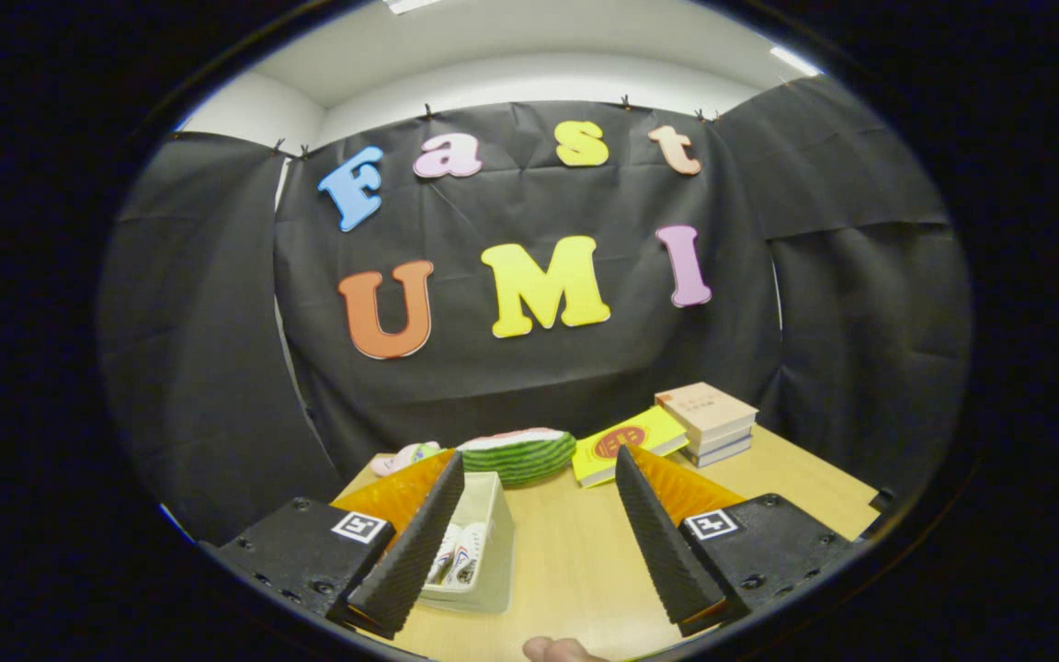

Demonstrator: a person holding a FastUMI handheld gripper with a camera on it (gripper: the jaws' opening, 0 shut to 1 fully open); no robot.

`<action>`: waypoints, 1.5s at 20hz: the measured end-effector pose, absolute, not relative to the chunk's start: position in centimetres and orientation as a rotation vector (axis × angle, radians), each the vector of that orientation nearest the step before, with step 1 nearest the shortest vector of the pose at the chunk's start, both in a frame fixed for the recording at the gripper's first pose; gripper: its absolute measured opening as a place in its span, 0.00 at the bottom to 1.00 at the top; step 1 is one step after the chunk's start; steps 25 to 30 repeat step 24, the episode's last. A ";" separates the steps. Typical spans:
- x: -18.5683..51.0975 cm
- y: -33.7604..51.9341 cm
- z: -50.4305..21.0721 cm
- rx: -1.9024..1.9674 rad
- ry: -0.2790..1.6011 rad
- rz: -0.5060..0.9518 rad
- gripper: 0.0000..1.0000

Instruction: Open the storage box then place both shoes into the box .Put the left shoe in first, then the right shoe, with the right side of both shoes facing outward in a uniform manner.

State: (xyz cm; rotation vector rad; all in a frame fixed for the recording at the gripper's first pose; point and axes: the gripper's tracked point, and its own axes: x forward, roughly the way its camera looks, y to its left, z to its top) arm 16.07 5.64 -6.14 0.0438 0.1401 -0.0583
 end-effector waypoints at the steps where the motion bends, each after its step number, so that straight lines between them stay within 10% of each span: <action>1: 15.3 5.4 -5.5 0.029 0.119 -0.058 1.00; 30: 2.1 3.4 -2.9 0.026 -0.065 0.021 1.00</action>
